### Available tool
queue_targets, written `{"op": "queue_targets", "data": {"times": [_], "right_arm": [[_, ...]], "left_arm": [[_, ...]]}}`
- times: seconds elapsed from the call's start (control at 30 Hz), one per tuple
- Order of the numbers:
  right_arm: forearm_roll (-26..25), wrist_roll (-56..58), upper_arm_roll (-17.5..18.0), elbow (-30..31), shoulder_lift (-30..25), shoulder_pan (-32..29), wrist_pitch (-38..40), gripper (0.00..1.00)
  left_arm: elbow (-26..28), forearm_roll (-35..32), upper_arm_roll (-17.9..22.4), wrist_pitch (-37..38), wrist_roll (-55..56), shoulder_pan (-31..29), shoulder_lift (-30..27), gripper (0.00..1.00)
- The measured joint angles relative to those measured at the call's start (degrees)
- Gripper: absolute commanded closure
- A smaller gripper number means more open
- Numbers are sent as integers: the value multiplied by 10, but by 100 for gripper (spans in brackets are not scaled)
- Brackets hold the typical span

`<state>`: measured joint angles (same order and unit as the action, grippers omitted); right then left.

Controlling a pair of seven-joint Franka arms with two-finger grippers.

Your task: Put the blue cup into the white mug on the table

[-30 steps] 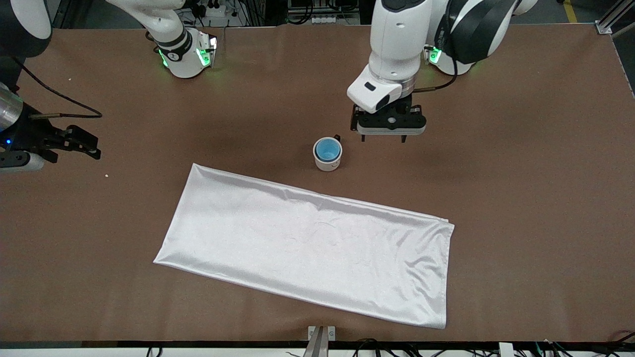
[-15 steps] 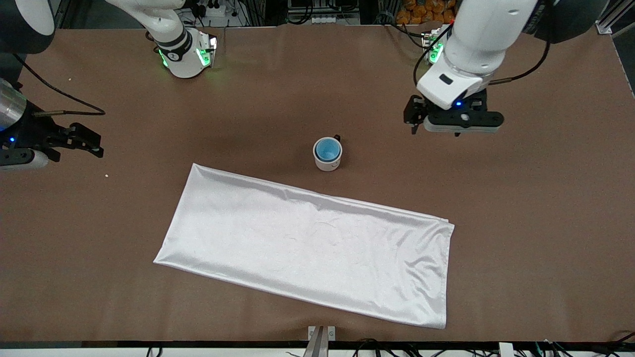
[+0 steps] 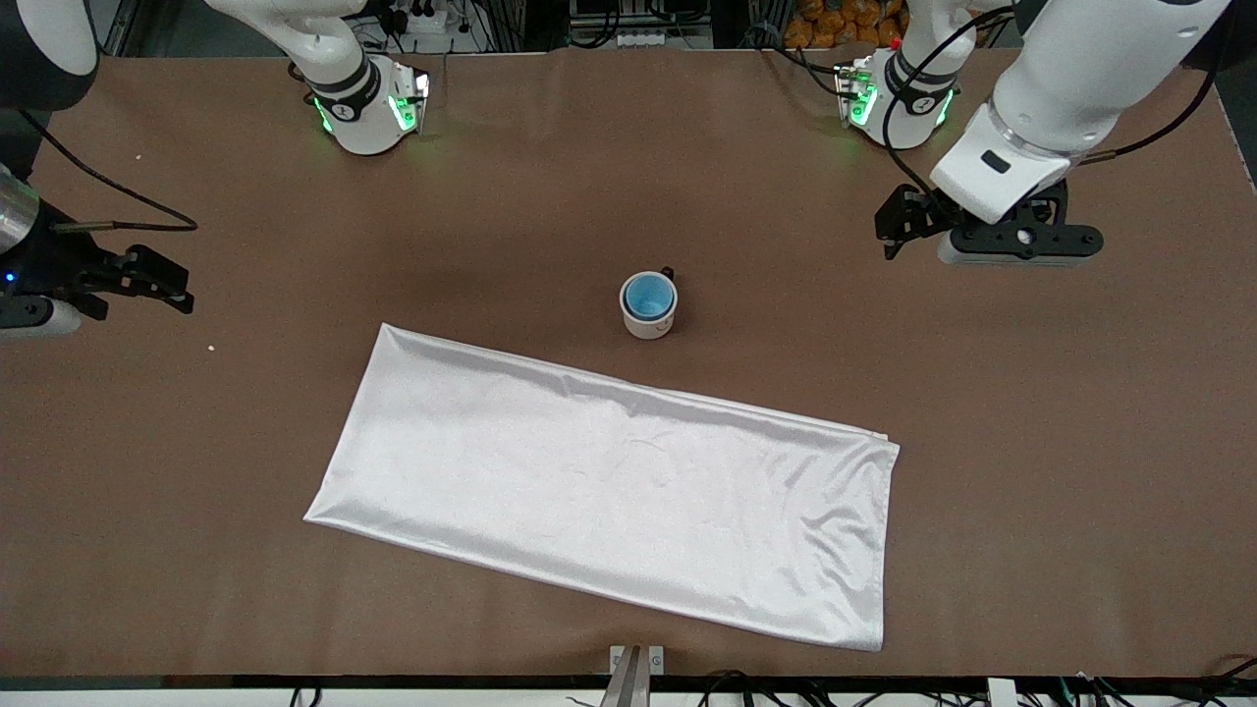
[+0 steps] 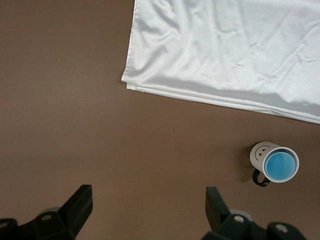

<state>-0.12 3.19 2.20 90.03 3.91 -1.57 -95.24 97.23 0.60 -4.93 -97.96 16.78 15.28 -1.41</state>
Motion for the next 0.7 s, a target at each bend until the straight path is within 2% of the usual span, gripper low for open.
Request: {"op": "queue_targets", "data": {"times": [0.27,0.7], "right_arm": [[0,1,-4,-1,0,0,0,0],[0,8,-9,-5,-13,-7,2,0]], "left_arm": [[6,7,1,1,-53,-37,0,0],[6,6,1,1,-81,-51,0,0]]}}
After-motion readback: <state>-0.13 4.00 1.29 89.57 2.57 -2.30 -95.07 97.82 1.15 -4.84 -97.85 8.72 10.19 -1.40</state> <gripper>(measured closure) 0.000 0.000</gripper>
